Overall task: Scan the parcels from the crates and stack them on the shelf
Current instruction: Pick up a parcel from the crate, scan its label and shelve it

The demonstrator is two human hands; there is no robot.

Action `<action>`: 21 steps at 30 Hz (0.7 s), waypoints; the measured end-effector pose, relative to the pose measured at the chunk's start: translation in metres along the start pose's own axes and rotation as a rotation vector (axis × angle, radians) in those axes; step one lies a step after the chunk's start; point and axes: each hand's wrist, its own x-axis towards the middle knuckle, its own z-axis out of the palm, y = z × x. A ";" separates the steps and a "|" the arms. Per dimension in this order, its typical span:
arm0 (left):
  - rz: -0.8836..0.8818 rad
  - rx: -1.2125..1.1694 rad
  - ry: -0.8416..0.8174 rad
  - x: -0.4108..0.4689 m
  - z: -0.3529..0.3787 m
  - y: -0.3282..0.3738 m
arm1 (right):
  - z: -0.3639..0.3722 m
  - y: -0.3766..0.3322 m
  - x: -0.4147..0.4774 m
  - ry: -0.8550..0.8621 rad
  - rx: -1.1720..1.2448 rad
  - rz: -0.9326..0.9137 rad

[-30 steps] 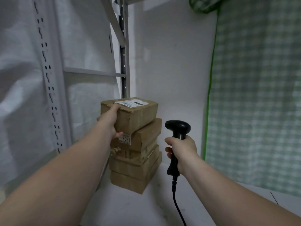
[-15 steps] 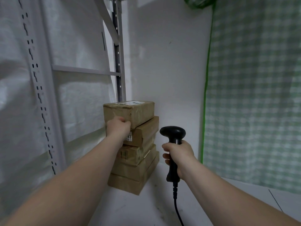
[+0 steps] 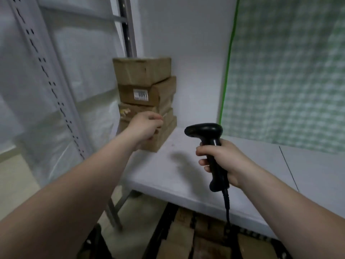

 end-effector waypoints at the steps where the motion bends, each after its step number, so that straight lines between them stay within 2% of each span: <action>1: -0.010 0.017 -0.054 -0.016 0.007 -0.008 | -0.004 0.008 -0.012 -0.023 -0.021 0.017; 5: -0.098 0.146 -0.345 -0.081 0.048 -0.056 | -0.019 0.055 -0.061 -0.065 -0.077 0.137; 8: -0.169 0.223 -0.491 -0.124 0.081 -0.098 | -0.033 0.097 -0.092 -0.056 -0.084 0.215; 13: -0.296 0.340 -0.591 -0.178 0.129 -0.160 | -0.053 0.170 -0.126 -0.036 -0.104 0.397; 16: -0.376 0.378 -0.687 -0.204 0.153 -0.183 | -0.069 0.207 -0.137 0.048 -0.040 0.527; 21: -0.324 0.382 -0.787 -0.228 0.189 -0.193 | -0.093 0.253 -0.149 0.255 0.075 0.662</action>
